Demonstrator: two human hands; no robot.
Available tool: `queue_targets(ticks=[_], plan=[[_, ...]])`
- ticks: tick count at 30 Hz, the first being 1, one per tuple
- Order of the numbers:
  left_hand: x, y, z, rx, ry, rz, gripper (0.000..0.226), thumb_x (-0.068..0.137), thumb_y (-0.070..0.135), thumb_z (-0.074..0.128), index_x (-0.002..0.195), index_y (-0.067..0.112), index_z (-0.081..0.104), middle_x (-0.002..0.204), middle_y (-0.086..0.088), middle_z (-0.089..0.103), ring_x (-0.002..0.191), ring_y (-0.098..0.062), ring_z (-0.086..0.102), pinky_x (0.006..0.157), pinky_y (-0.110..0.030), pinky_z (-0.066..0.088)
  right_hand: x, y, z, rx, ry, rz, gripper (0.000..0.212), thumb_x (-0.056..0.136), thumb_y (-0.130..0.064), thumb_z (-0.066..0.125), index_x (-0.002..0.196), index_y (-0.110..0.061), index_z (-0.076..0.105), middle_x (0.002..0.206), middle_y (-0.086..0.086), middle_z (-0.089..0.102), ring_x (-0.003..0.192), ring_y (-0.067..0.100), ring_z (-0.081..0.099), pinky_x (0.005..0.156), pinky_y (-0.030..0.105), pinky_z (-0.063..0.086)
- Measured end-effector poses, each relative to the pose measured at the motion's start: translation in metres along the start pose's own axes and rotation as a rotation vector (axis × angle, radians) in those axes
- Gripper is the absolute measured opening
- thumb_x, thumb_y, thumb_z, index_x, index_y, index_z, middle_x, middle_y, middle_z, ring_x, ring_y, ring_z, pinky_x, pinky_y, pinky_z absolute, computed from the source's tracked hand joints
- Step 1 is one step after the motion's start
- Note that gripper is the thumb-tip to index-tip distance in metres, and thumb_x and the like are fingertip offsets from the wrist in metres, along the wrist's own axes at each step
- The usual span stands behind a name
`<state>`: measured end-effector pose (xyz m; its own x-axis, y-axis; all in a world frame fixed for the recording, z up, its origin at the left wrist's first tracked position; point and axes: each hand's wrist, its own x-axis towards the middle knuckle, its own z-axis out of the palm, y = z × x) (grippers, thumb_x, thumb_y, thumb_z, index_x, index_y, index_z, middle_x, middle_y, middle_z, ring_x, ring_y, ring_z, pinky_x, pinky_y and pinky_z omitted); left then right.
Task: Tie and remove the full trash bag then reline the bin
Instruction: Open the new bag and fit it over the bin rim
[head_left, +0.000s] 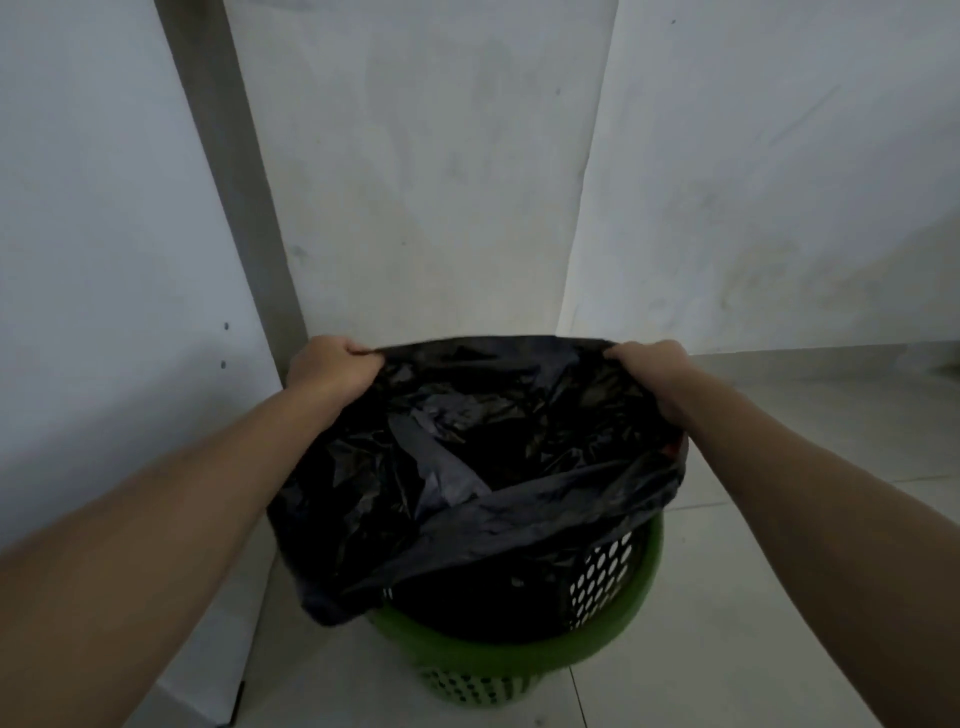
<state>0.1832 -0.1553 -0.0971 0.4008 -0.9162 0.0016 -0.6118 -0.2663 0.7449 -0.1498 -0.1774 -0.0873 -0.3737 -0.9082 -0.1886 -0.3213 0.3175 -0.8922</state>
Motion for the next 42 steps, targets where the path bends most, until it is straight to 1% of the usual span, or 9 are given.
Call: queue_targets(ticks=[7, 14, 19, 24, 27, 30, 34, 37, 42], plan=[[0.013, -0.028, 0.022, -0.209, -0.492, -0.412, 0.055, 0.089, 0.041, 0.071, 0.129, 0.004, 0.063, 0.126, -0.015, 0.066, 0.111, -0.035, 0.064, 0.100, -0.043, 0.051, 0.029, 0.037, 0.019, -0.475, -0.246, 0.195, 0.020, 0.086, -0.015, 0.054, 0.074, -0.002, 0.062, 0.083, 0.017, 0.063, 0.068, 0.026, 0.061, 0.060, 0.028, 0.048], [0.016, -0.023, 0.031, -0.182, 0.087, -0.106, 0.027, 0.085, 0.039, 0.068, 0.105, 0.023, 0.076, 0.115, -0.001, 0.072, 0.108, -0.024, 0.065, 0.087, -0.023, 0.044, 0.013, 0.033, 0.003, -0.508, -0.242, 0.013, 0.020, 0.088, -0.021, 0.052, 0.077, -0.007, 0.062, 0.084, 0.008, 0.059, 0.065, 0.017, 0.054, 0.051, 0.026, 0.038], [0.023, -0.013, 0.039, -0.096, -0.088, 0.007, 0.016, 0.087, 0.032, 0.064, 0.100, 0.029, 0.072, 0.109, 0.004, 0.069, 0.107, -0.020, 0.063, 0.095, -0.028, 0.048, 0.018, 0.011, 0.014, -0.320, -0.461, 0.056, 0.035, 0.092, -0.050, 0.052, 0.095, -0.017, 0.065, 0.089, 0.005, 0.062, 0.070, 0.020, 0.057, 0.060, 0.028, 0.042], [0.036, -0.014, 0.053, -0.237, -0.127, -0.098, 0.008, 0.086, 0.025, 0.073, 0.078, 0.025, 0.073, 0.107, -0.004, 0.074, 0.087, -0.017, 0.067, 0.088, -0.028, 0.052, 0.041, 0.024, 0.050, -0.203, -0.141, -0.157, 0.019, 0.086, -0.036, 0.075, 0.083, -0.017, 0.073, 0.092, 0.010, 0.073, 0.077, 0.021, 0.067, 0.072, 0.025, 0.050], [0.042, -0.020, 0.055, -0.151, -0.267, -0.287, 0.024, 0.095, 0.018, 0.064, 0.111, 0.000, 0.067, 0.126, -0.018, 0.064, 0.093, -0.028, 0.065, 0.086, -0.034, 0.049, 0.045, 0.029, 0.054, -0.509, -0.204, -0.063, 0.033, 0.099, -0.029, 0.057, 0.121, -0.008, 0.067, 0.124, 0.013, 0.068, 0.113, 0.029, 0.065, 0.080, 0.023, 0.047], [0.040, -0.032, 0.046, 0.048, -0.317, -0.288, 0.052, 0.097, 0.030, 0.062, 0.132, -0.007, 0.053, 0.138, -0.018, 0.056, 0.121, -0.033, 0.057, 0.096, -0.033, 0.044, 0.040, 0.031, 0.038, -0.724, -0.259, -0.025, 0.030, 0.094, -0.019, 0.058, 0.112, 0.003, 0.066, 0.117, 0.019, 0.066, 0.091, 0.028, 0.066, 0.068, 0.028, 0.049], [0.024, -0.027, 0.021, 0.317, -0.096, 0.058, 0.025, 0.092, 0.033, 0.058, 0.105, 0.015, 0.069, 0.125, -0.010, 0.065, 0.116, -0.032, 0.059, 0.098, -0.038, 0.049, 0.023, 0.034, 0.013, -0.502, -0.280, -0.174, 0.018, 0.091, -0.017, 0.064, 0.101, -0.005, 0.073, 0.103, 0.013, 0.070, 0.085, 0.022, 0.064, 0.069, 0.022, 0.052], [-0.015, -0.003, 0.006, 0.280, 0.013, 0.547, 0.027, 0.095, 0.035, 0.054, 0.115, 0.020, 0.065, 0.122, -0.005, 0.063, 0.116, -0.027, 0.056, 0.101, -0.043, 0.045, -0.008, 0.034, -0.004, -0.458, -0.225, -0.431, 0.020, 0.092, -0.023, 0.065, 0.111, -0.018, 0.070, 0.115, 0.006, 0.069, 0.103, 0.021, 0.064, 0.095, 0.034, 0.051], [-0.126, 0.024, -0.006, 0.224, -0.451, 1.031, 0.047, 0.090, 0.061, 0.050, 0.122, 0.030, 0.063, 0.110, 0.013, 0.065, 0.100, -0.003, 0.058, 0.089, -0.024, 0.047, -0.085, 0.054, -0.026, -0.551, -0.374, -0.774, 0.022, 0.096, -0.036, 0.060, 0.111, -0.025, 0.072, 0.121, -0.010, 0.063, 0.119, 0.013, 0.057, 0.098, 0.017, 0.034]])
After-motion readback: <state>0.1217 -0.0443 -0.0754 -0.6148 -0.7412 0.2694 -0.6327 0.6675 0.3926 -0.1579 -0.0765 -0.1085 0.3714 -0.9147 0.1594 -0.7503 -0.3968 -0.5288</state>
